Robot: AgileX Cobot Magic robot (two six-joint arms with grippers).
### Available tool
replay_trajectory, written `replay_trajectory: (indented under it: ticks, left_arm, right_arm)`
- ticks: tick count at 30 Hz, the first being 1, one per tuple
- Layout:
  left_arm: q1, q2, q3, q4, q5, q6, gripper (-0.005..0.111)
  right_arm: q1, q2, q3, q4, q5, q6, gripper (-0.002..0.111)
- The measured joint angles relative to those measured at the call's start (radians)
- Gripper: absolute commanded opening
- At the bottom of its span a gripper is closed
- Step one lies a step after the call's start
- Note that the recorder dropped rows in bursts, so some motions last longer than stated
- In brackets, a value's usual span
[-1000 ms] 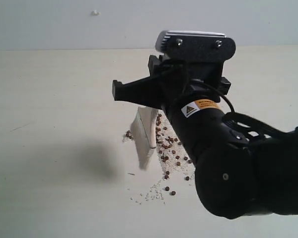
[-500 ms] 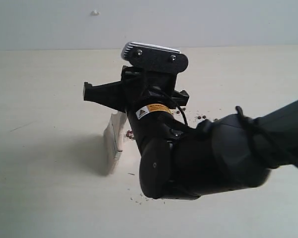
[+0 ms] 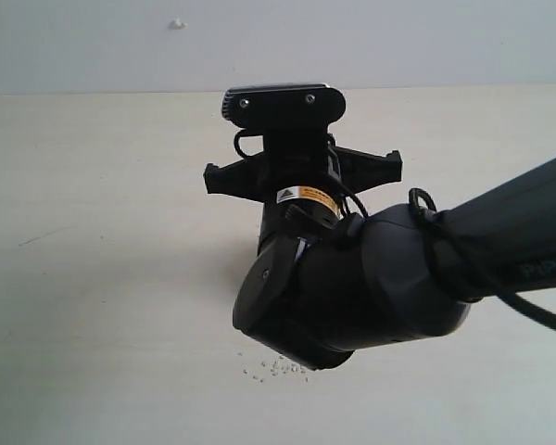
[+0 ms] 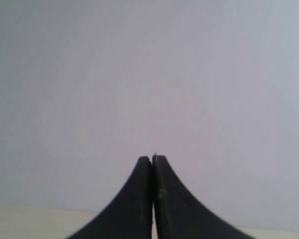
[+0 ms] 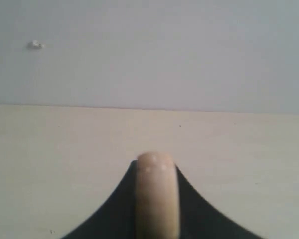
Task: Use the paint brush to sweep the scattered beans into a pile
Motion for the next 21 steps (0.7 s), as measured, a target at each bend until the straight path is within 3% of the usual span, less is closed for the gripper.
replay_trajectory:
  ticks: [12,21]
  left_arm:
    - [0.000,0.000,0.000,0.000,0.000,0.000,0.000]
    - [0.000,0.000,0.000,0.000,0.000,0.000,0.000]
  right_arm:
    - [0.000,-0.188,0.021,-0.043,0.106,-0.065,0.000]
    - [0.000,-0.471,0.295,-0.202,0.194,0.034,0.000]
